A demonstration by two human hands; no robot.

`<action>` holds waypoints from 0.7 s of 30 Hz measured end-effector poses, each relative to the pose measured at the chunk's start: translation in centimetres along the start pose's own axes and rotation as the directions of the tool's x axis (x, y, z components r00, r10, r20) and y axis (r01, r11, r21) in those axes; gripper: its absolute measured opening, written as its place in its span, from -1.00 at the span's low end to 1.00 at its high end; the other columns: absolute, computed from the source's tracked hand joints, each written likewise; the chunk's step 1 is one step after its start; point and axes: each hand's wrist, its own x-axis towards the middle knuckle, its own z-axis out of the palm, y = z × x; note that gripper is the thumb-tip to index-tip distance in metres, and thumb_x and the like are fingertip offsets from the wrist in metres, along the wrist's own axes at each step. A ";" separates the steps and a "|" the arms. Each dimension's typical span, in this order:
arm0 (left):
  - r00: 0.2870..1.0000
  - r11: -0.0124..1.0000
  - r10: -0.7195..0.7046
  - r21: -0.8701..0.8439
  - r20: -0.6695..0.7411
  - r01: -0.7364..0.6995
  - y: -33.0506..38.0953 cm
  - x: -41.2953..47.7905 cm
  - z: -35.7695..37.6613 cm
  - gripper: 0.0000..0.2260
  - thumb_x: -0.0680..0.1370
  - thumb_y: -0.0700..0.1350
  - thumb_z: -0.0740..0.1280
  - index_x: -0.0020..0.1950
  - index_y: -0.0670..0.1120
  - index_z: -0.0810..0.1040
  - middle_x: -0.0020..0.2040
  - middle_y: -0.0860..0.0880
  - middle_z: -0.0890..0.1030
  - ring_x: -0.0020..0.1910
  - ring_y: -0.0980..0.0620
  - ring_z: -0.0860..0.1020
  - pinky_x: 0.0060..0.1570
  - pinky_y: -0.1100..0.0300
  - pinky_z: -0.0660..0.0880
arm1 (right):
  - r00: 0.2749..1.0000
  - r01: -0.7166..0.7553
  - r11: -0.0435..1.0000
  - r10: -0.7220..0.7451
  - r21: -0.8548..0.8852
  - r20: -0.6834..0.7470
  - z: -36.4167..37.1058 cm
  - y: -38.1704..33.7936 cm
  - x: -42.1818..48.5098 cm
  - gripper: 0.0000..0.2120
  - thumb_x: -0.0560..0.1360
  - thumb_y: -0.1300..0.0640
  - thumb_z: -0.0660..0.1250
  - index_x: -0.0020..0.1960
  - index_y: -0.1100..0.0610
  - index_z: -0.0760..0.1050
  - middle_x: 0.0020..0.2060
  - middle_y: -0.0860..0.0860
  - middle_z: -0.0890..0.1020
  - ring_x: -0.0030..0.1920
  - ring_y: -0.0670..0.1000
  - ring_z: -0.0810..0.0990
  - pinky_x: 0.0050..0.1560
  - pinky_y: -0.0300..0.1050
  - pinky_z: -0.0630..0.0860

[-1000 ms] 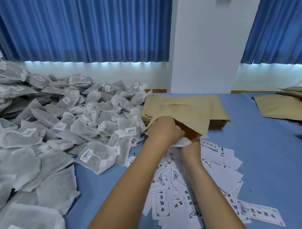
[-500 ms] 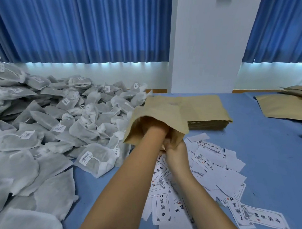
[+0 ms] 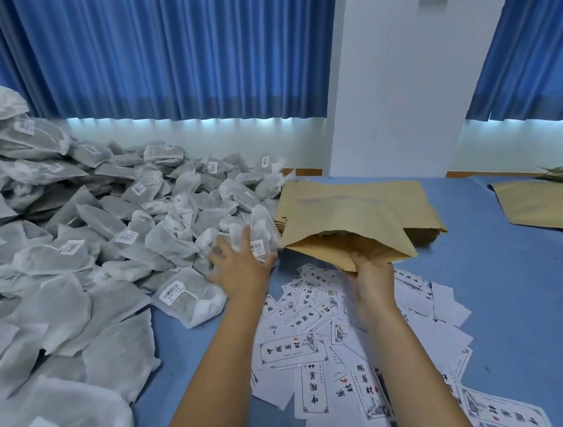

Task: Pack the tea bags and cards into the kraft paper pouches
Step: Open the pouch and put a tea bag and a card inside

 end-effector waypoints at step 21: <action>0.960 0.959 0.118 -0.221 -0.253 -0.176 -0.4 0.8 1.6 -0.41 0.37 -0.02 0.47 0.34 0.03 0.34 0.27 -0.16 0.29 0.24 -0.15 0.28 -0.20 0.11 0.33 | 0.998 -0.011 1.000 0.011 -0.008 0.064 -0.3 0.2 0.4 -0.74 0.58 0.39 0.18 0.26 0.29 0.42 0.11 0.15 0.54 0.08 0.09 0.53 -0.07 -0.15 0.56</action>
